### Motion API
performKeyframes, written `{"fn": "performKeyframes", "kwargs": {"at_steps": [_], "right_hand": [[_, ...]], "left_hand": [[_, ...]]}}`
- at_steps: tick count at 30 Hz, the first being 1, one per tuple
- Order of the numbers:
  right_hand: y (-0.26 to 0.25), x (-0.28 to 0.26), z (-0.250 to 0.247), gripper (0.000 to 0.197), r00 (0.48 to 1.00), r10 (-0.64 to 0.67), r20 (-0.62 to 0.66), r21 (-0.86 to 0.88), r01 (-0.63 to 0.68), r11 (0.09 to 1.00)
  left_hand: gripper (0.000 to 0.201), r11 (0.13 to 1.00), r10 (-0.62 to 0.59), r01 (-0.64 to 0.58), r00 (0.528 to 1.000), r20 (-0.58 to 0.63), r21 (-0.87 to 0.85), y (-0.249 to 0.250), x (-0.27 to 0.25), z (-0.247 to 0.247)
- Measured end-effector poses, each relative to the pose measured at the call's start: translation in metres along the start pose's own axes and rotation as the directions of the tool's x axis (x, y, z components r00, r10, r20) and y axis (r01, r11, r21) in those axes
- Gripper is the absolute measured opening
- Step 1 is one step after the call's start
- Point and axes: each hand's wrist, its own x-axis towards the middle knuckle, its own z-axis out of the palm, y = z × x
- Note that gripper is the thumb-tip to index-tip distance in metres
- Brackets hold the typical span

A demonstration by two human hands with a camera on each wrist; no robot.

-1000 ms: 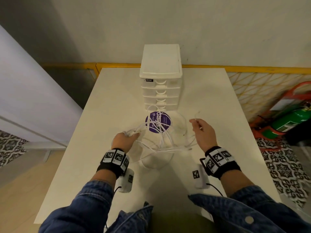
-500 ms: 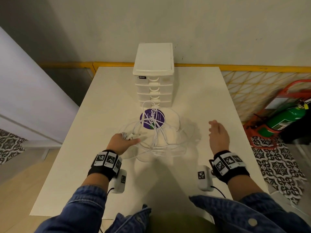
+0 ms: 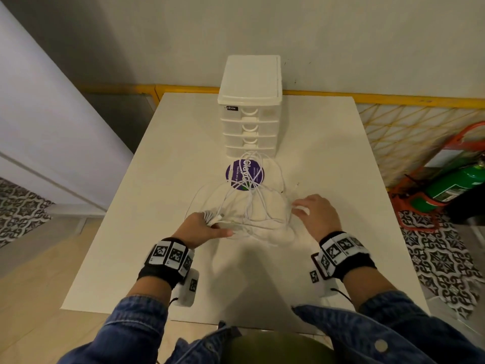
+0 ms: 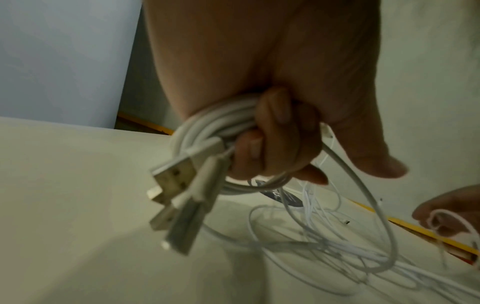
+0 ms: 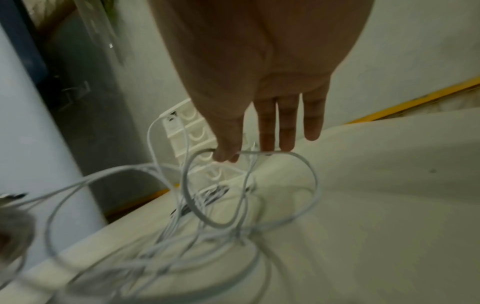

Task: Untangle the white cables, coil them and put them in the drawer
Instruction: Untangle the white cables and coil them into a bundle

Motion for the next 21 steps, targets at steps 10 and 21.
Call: {"fn": "performKeyframes", "kwargs": {"at_steps": [10, 21], "right_hand": [[-0.115, -0.004, -0.011, 0.038, 0.865, -0.452, -0.219, 0.266, 0.499, 0.825], [-0.116, 0.001, 0.039, 0.019, 0.953, -0.258, 0.158, 0.133, 0.239, 0.962]], "left_hand": [[0.028, 0.985, 0.149, -0.144, 0.988, 0.038, -0.098, 0.052, 0.012, -0.041], [0.032, 0.733, 0.344, -0.382, 0.922, -0.177, -0.563, 0.100, 0.015, -0.112]]}}
